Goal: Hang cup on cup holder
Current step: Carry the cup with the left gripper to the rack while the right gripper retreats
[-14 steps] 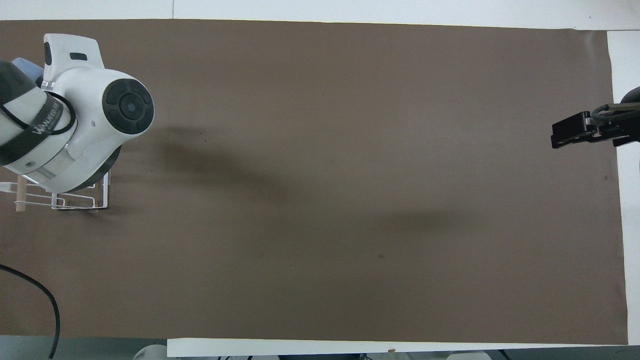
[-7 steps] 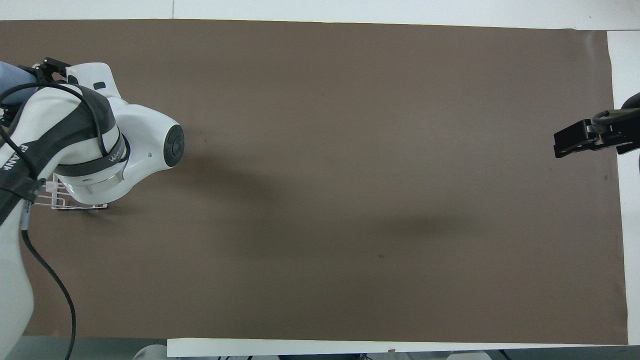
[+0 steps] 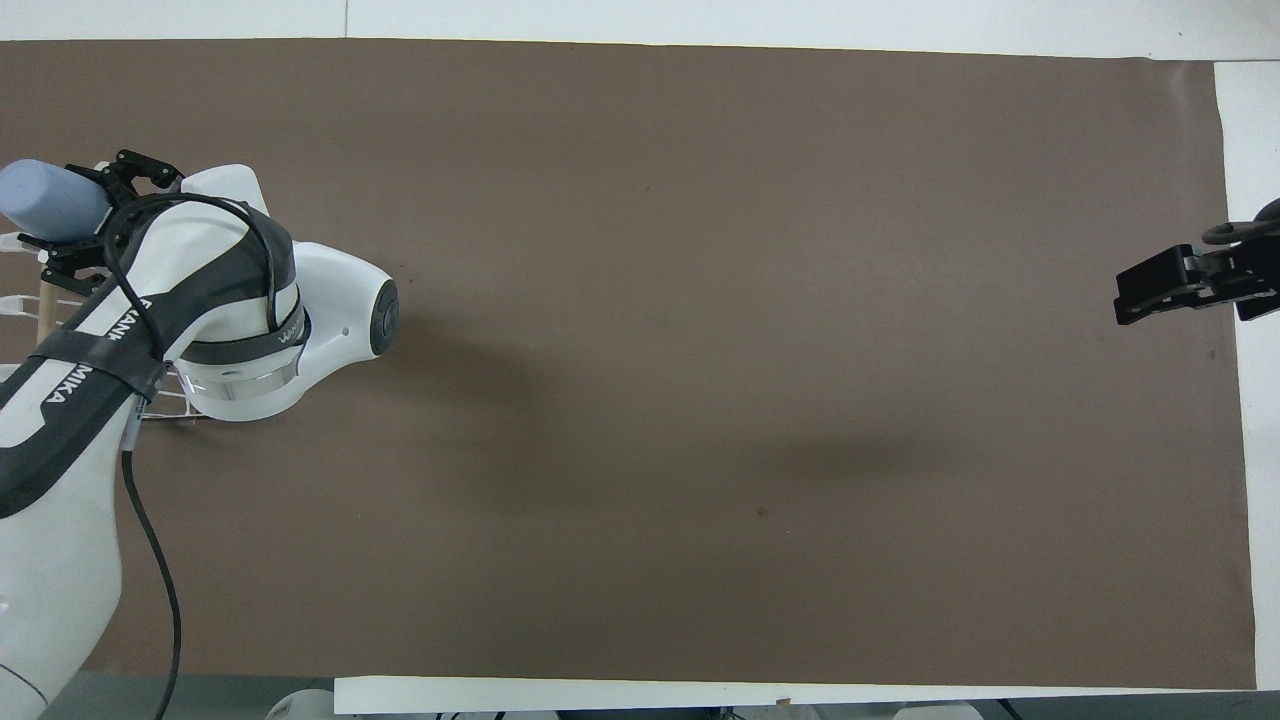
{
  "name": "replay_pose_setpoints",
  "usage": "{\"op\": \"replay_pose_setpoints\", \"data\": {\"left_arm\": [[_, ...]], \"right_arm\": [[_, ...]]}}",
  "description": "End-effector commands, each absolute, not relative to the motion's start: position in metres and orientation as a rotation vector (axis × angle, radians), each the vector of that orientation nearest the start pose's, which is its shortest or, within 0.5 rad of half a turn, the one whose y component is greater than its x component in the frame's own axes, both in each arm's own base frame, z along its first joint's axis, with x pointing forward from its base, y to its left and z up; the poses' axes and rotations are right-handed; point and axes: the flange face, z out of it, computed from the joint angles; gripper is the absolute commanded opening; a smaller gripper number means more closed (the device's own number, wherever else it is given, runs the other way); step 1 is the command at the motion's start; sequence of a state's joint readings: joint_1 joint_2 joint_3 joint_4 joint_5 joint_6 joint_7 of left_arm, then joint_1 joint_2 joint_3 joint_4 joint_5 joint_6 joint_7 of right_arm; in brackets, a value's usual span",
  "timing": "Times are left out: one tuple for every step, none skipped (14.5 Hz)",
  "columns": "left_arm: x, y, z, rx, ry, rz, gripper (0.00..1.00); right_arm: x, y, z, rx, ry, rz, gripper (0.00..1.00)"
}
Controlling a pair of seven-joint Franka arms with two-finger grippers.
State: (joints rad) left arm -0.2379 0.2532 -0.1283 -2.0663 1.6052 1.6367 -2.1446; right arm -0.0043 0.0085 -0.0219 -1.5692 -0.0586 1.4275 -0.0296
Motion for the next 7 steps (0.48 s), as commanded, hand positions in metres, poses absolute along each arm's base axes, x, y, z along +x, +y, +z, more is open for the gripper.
{"op": "replay_pose_setpoints", "data": {"left_arm": [[0.5652,-0.0963,0.3371,-1.549,-0.819,-1.400,0.00],[0.5647,-0.0942,0.3313,-1.545,-0.796,-1.404,0.00],[0.5651,-0.0882,0.3293,-1.540,-0.800,-1.399,0.00],[0.5653,-0.0887,0.3290,-1.543,-0.807,-1.408,0.00],[0.5659,-0.0885,0.3290,-1.546,-0.805,-1.412,0.00],[0.5657,-0.0889,0.3280,-1.551,-0.803,-1.411,0.00],[0.5659,-0.0897,0.3274,-1.560,-0.802,-1.412,0.04]], "right_arm": [[0.5389,-0.0204,0.6100,-3.165,-0.032,0.248,1.00],[0.5384,-0.0179,0.6107,-3.166,-0.039,0.248,1.00],[0.5378,-0.0155,0.6108,-3.166,-0.046,0.250,1.00],[0.5369,-0.0153,0.6124,-3.164,-0.046,0.245,1.00],[0.5368,-0.0145,0.6123,-3.164,-0.049,0.248,1.00],[0.5368,-0.0145,0.6123,-3.164,-0.046,0.248,1.00],[0.5367,-0.0153,0.6123,-3.164,-0.046,0.248,1.00]]}}
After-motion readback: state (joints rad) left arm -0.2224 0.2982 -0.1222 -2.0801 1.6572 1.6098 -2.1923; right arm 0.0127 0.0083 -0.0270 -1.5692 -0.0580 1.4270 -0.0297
